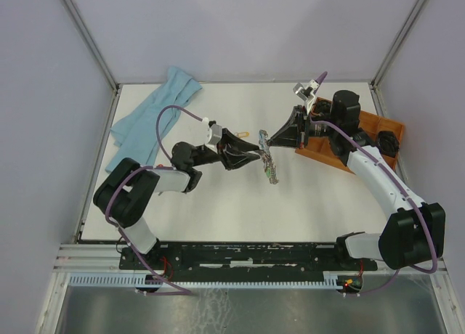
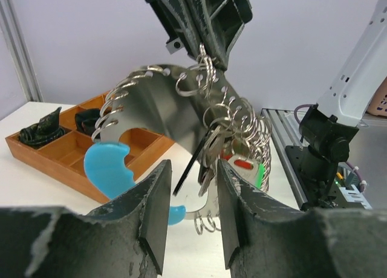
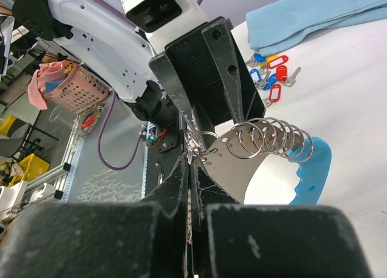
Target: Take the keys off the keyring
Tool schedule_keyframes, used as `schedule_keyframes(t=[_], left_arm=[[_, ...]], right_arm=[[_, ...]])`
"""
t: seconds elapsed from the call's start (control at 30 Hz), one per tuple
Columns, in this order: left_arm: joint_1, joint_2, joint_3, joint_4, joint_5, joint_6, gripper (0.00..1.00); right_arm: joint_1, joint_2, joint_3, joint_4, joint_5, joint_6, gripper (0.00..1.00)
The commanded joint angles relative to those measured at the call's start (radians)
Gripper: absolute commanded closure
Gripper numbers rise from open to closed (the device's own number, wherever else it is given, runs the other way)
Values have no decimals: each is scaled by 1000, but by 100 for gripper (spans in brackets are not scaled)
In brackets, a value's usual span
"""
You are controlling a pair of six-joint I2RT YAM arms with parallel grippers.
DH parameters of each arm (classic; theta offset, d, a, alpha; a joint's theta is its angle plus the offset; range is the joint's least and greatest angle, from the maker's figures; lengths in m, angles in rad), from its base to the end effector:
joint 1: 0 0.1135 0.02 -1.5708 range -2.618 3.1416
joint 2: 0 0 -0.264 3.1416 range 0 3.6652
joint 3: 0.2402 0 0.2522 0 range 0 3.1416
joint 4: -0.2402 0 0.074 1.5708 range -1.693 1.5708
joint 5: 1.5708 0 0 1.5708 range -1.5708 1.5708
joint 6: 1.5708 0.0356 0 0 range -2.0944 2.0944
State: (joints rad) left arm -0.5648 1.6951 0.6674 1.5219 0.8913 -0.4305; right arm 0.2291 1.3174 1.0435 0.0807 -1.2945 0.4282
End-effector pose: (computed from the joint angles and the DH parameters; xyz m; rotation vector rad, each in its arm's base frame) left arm 0.2517 -0.1923 0.2425 0.9375 1.0228 -1.3209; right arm 0.2727 0.0988 0.3445 -0.8375 1.7027 1.5807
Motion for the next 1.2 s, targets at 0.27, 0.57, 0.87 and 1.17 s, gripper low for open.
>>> schedule_keyframes(t=[0.27,0.57,0.87,1.17], left_arm=[[-38,16,65,206,24,-50,64],[-27,6,65,206,59,-87,97],[14,-78,9,120,82,-171,97],[13,-209,44,-363,109,5,97]], right_arm=[[4,-23,56,33,-33,-14,99],[4,-24,74,-54,-24,-88,99],[-1,-29,127,-319,24,-338,99],[1,-40,141,-414,59,-444,99]])
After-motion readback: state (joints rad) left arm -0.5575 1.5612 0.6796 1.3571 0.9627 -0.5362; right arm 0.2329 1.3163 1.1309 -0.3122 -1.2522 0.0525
